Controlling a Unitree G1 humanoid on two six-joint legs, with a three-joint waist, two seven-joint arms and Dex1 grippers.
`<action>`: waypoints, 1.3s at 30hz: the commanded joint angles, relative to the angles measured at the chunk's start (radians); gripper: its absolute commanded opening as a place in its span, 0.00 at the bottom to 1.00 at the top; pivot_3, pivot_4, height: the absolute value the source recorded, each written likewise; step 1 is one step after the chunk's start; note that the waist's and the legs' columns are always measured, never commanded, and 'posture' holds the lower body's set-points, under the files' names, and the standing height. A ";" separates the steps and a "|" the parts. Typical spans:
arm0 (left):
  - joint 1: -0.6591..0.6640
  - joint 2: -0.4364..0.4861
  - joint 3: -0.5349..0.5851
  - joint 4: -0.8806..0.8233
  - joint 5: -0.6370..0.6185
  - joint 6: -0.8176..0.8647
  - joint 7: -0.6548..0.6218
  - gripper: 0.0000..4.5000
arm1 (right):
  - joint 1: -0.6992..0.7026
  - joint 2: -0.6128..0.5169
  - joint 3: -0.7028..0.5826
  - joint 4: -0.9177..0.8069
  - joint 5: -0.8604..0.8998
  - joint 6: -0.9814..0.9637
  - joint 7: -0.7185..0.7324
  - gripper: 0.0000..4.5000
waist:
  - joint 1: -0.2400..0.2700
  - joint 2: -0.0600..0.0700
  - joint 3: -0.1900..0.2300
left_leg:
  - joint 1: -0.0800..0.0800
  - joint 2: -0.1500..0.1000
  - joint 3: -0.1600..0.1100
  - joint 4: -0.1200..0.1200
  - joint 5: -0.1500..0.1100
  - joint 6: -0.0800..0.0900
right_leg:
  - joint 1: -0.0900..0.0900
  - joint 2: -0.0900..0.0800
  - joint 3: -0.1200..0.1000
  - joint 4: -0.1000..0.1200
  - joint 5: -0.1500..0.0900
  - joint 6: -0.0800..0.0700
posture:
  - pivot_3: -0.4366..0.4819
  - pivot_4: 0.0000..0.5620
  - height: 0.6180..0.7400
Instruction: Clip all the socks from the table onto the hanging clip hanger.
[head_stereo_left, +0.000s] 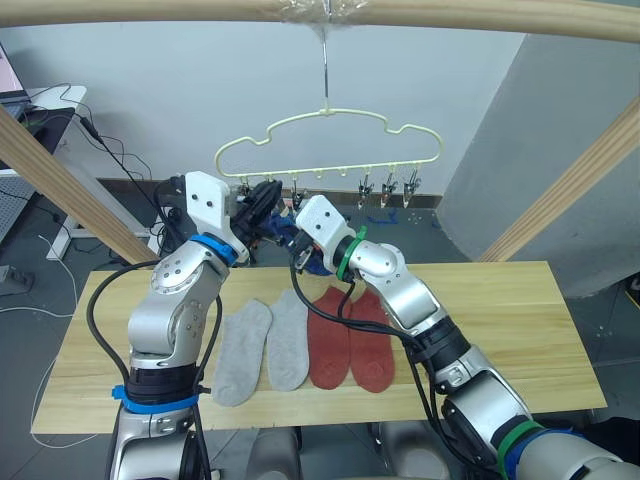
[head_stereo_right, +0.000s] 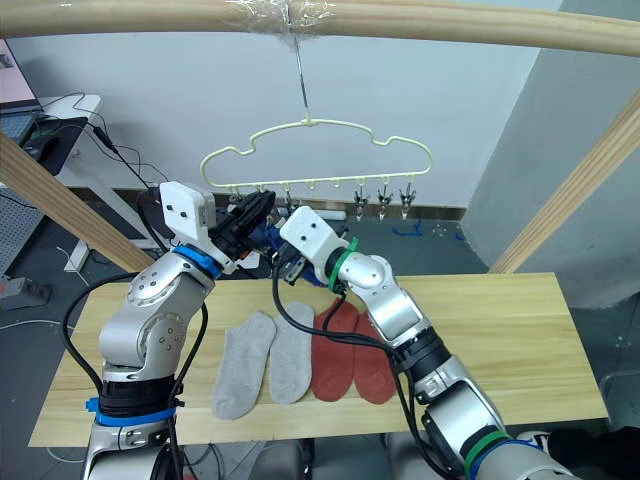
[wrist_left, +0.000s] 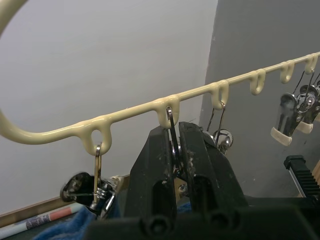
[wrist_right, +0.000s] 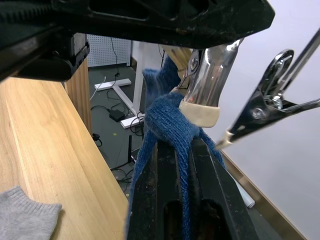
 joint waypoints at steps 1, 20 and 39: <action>0.007 -0.003 0.015 -0.038 -0.019 0.000 -0.004 0.00 | -0.022 0.027 -0.013 -0.035 0.015 -0.016 0.000 0.01 | 0.000 0.000 0.000 | 0.000 0.000 0.000 0.000 0.000 0.000 | 0.000 0.000 0.000 0.000 0.000 0.000 | 0.36 0.46 1.00; 0.073 0.061 0.048 -0.091 -0.068 0.051 -0.057 0.60 | -0.020 0.040 -0.018 -0.027 0.010 -0.012 -0.004 0.00 | -0.002 0.000 0.000 | 0.000 0.000 0.000 0.000 0.000 0.000 | 0.000 0.000 0.000 0.000 0.000 0.000 | 0.36 0.46 1.00; 0.169 0.064 0.011 -0.149 0.052 -0.065 -0.036 0.61 | 0.158 -0.128 -0.019 -0.335 0.050 0.123 0.132 0.56 | 0.006 0.000 0.000 | 0.000 0.000 0.000 0.000 0.000 0.000 | 0.000 0.000 0.000 0.000 0.000 0.000 | 0.37 0.46 1.00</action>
